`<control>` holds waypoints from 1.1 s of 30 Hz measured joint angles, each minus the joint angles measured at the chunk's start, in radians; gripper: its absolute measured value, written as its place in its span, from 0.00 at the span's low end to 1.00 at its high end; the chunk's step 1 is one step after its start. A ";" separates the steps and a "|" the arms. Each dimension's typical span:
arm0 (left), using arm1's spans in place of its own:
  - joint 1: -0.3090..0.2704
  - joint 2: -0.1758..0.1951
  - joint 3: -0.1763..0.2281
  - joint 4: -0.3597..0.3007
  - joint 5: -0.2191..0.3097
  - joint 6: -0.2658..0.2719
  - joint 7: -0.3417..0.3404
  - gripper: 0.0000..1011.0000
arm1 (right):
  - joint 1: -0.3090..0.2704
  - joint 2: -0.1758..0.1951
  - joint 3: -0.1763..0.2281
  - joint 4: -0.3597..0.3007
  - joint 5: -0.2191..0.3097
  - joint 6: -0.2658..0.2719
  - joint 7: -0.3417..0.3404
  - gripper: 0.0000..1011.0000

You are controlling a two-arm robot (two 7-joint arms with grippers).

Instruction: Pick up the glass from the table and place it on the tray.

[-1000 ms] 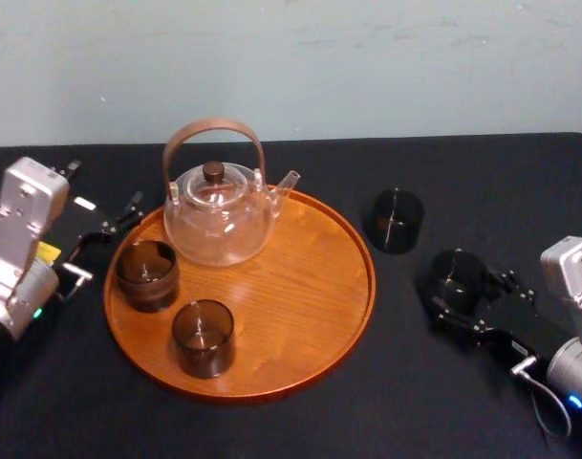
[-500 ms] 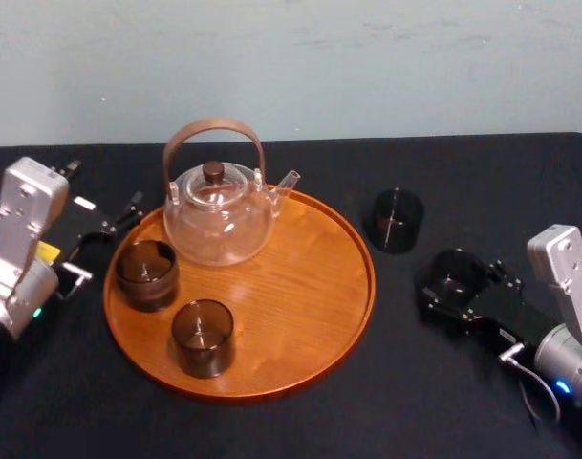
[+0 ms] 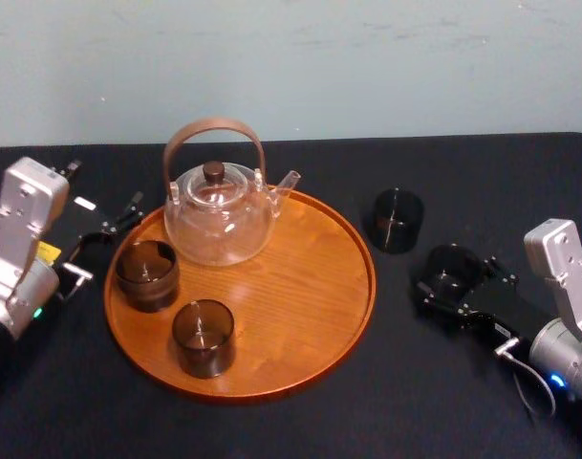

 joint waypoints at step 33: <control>0.000 0.000 0.000 0.000 0.000 0.000 0.000 0.99 | -0.019 0.032 -0.015 -0.086 0.010 -0.011 0.009 0.90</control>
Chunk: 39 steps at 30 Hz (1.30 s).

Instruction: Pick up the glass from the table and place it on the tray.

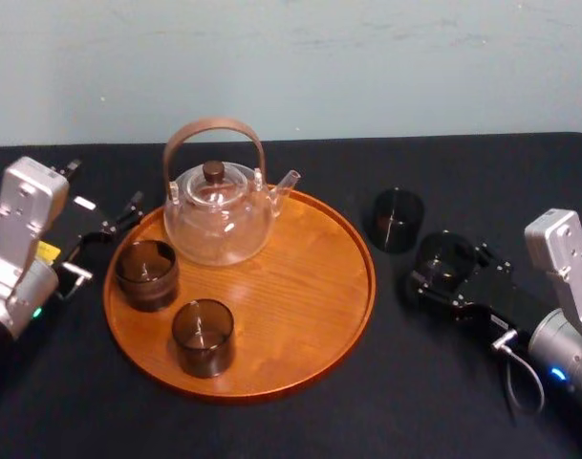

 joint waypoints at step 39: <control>0.000 0.000 0.000 0.000 0.000 0.000 0.000 0.99 | 0.096 -0.069 -0.195 -0.003 -0.045 -0.008 0.046 0.90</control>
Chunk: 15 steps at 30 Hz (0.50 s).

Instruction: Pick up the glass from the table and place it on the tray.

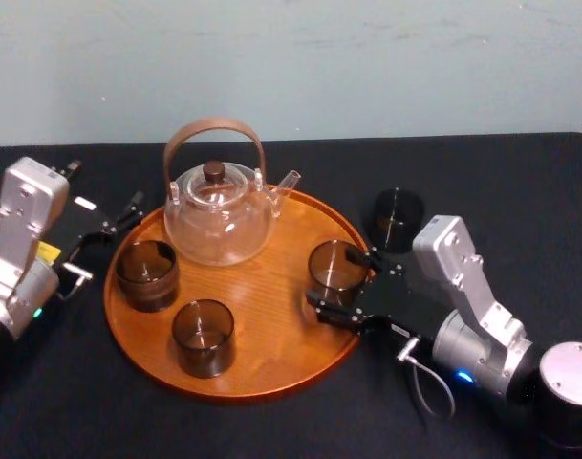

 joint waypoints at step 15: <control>0.000 0.000 0.000 0.000 0.000 0.000 0.000 0.99 | 0.029 -0.028 -0.061 0.040 -0.032 -0.019 0.009 0.90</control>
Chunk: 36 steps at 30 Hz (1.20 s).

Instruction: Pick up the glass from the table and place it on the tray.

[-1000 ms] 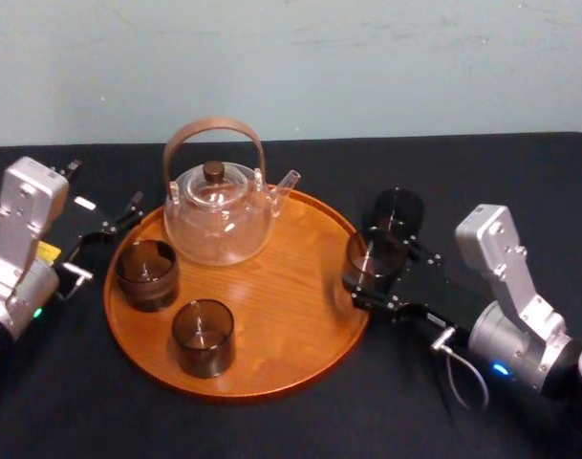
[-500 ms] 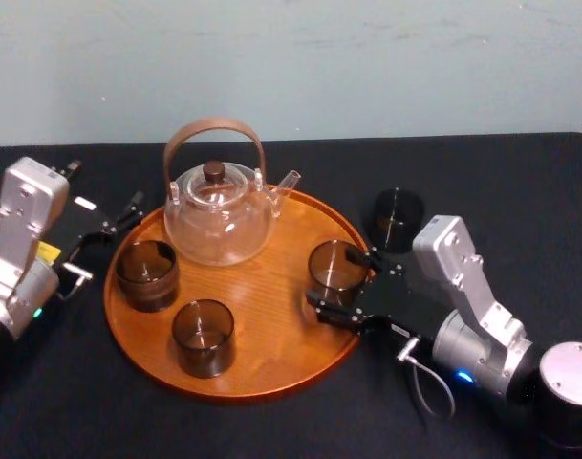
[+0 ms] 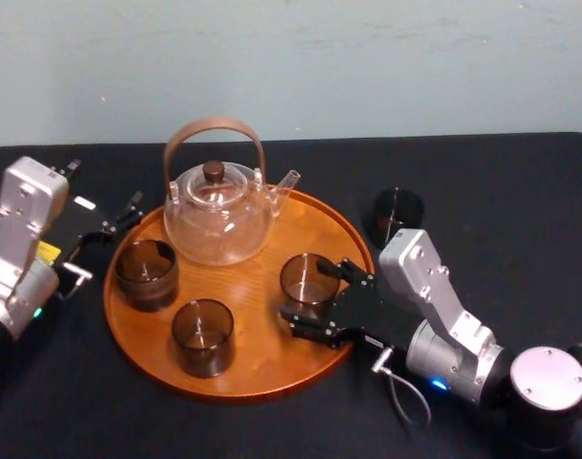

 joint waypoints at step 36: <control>0.000 0.000 0.000 0.000 0.000 0.000 0.000 0.99 | 0.074 -0.054 -0.072 0.115 -0.026 -0.018 0.033 0.90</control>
